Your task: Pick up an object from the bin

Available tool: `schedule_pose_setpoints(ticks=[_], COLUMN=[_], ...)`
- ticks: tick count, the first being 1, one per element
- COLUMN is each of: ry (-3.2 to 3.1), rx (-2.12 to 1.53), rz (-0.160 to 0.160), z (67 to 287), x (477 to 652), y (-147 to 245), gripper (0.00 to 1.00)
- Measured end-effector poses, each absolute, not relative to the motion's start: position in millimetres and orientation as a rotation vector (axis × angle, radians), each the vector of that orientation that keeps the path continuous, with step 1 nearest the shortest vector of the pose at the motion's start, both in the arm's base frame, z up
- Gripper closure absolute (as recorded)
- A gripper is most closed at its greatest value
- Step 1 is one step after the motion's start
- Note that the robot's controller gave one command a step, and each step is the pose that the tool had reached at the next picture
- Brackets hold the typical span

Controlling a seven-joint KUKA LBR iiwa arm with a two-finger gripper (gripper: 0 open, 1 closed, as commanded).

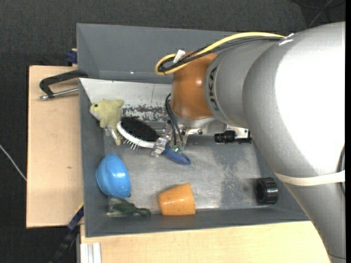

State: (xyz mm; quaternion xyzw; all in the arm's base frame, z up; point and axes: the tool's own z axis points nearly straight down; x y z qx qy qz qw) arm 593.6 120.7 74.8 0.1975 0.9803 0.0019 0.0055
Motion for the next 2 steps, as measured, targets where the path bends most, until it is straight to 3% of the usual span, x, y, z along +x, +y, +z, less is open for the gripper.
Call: schedule_pose_setpoints(ticks=[2], ry=[3.076], rx=[0.613], rz=[0.004], z=[121.6], x=[595.9], y=[122.0], gripper=[1.00])
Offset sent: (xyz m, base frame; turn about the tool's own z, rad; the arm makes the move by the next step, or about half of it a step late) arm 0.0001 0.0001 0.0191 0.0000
